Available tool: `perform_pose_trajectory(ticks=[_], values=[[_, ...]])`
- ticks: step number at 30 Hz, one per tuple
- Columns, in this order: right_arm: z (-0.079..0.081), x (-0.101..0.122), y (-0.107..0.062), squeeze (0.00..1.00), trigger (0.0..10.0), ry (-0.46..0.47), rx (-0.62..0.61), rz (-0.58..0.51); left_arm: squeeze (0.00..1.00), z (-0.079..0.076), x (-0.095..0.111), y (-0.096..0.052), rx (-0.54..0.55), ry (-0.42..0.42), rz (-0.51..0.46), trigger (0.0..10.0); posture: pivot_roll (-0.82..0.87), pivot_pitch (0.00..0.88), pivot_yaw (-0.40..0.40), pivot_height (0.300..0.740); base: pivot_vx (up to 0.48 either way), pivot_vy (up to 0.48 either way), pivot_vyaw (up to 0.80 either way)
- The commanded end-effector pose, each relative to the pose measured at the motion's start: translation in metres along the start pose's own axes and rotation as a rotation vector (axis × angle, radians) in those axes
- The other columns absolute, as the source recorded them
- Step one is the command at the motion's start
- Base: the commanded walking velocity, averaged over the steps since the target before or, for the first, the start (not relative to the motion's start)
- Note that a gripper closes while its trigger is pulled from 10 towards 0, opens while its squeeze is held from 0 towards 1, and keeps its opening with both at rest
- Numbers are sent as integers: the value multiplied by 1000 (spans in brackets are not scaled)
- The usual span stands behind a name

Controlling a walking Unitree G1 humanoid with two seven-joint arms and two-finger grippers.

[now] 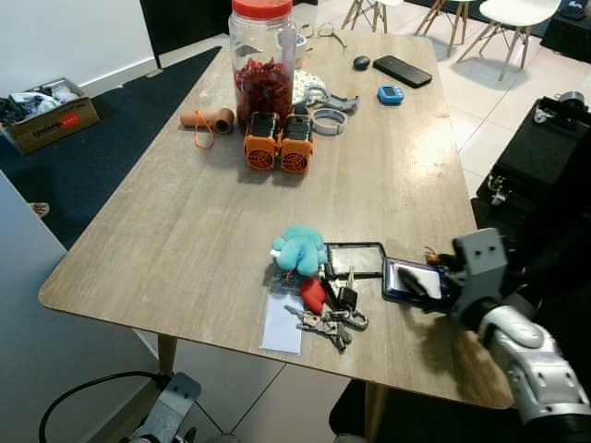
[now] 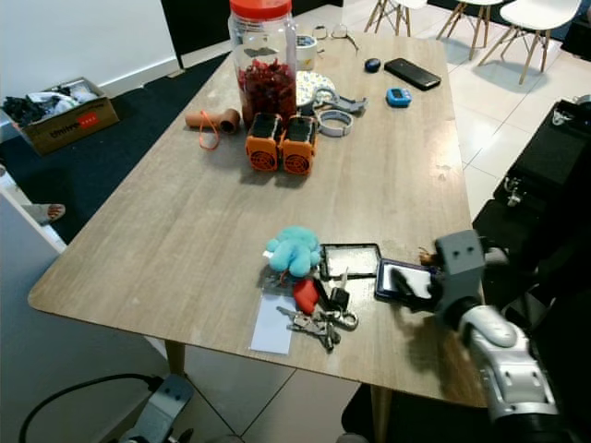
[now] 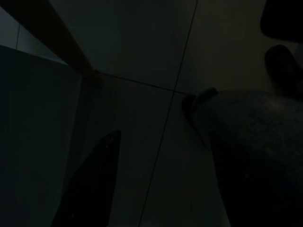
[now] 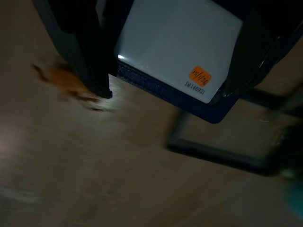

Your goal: Hang keys on a hook

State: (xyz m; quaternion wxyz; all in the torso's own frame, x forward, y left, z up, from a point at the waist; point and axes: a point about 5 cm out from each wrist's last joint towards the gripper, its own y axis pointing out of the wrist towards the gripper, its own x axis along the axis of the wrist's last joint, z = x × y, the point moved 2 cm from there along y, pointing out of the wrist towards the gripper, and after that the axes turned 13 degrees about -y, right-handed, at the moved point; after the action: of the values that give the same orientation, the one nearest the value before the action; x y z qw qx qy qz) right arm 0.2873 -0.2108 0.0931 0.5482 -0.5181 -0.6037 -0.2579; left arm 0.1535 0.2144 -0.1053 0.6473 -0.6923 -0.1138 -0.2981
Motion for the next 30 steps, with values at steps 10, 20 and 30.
perform_pose_trajectory(ticks=[10,20,30], values=[[28,-7,2,0,10000,18,113,30,0,-1,-7,-2,-6,-3,22,10000,24,99,-5,740,0,0,0],[29,9,8,0,10000,105,69,-42,0,-1,-9,-2,-8,3,28,10000,22,96,-2,740,0,0,0],[18,34,7,0,10000,200,-31,-204,0,-2,-11,-3,-8,6,26,10000,25,89,-5,740,0,0,0]])
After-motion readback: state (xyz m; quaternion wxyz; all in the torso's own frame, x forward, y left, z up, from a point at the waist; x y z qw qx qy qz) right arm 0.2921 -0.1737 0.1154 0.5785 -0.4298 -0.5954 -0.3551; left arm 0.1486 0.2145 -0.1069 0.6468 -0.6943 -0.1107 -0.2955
